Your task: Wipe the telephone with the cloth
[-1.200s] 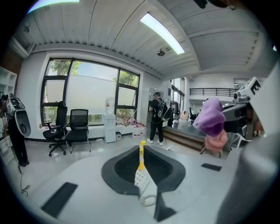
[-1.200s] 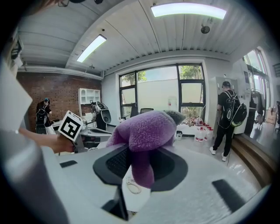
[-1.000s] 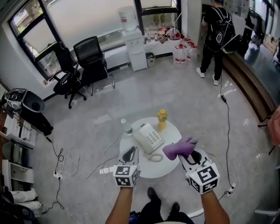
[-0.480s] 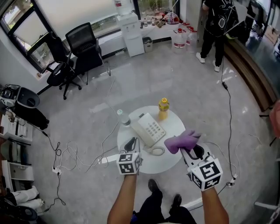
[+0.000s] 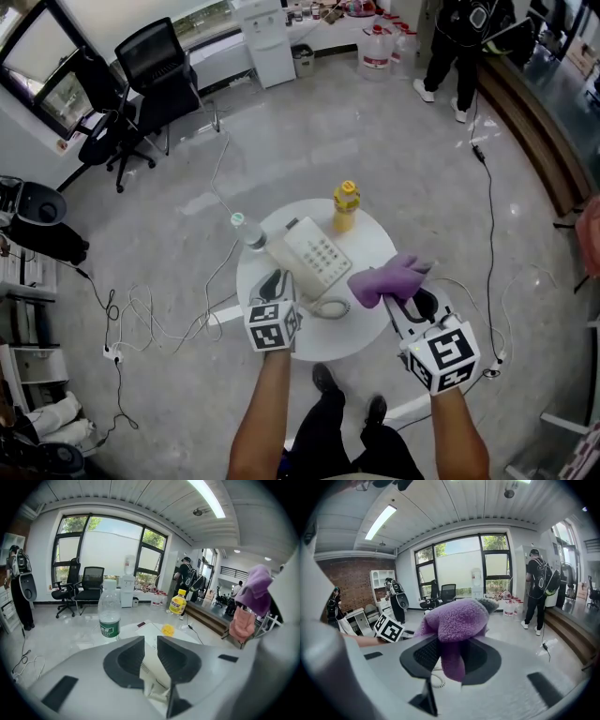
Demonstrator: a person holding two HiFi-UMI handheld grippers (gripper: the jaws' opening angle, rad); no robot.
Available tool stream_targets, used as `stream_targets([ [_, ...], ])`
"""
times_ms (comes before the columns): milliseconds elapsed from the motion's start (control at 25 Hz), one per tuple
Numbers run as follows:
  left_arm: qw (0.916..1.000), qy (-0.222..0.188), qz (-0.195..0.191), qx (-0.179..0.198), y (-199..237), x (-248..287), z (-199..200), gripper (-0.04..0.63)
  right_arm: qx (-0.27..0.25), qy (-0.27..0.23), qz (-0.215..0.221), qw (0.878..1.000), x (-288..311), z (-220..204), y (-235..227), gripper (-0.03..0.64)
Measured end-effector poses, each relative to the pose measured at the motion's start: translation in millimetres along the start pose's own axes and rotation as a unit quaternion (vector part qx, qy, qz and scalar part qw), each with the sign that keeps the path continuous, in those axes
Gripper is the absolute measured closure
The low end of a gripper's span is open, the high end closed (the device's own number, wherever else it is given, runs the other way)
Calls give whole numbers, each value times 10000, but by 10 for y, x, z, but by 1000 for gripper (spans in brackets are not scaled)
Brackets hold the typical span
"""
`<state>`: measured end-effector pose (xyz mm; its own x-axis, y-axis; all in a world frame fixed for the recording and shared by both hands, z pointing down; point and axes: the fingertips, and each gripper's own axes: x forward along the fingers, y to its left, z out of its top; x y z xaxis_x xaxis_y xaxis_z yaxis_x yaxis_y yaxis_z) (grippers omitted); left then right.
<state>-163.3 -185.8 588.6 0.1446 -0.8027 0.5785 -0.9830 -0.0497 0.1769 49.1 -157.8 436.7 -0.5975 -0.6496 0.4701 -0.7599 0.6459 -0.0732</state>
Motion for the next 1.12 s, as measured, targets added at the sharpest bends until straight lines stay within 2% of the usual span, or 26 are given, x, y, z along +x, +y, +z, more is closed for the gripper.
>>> stream_targets([
  [320, 9994, 243, 131, -217, 62, 396, -313, 462, 57, 124, -14, 9999, 363, -239, -64, 509],
  [600, 9944, 473, 693, -646, 163, 674, -563, 293, 109, 323, -77, 9994, 471, -494, -122, 509],
  [720, 9912, 554, 928, -766, 209, 770, -639, 255, 124, 400, -101, 9991, 494, -582, -133, 509],
  [1120, 9878, 708, 1133, -799, 133, 955, -683, 247, 201, 594, -111, 9980, 533, -757, -135, 509],
])
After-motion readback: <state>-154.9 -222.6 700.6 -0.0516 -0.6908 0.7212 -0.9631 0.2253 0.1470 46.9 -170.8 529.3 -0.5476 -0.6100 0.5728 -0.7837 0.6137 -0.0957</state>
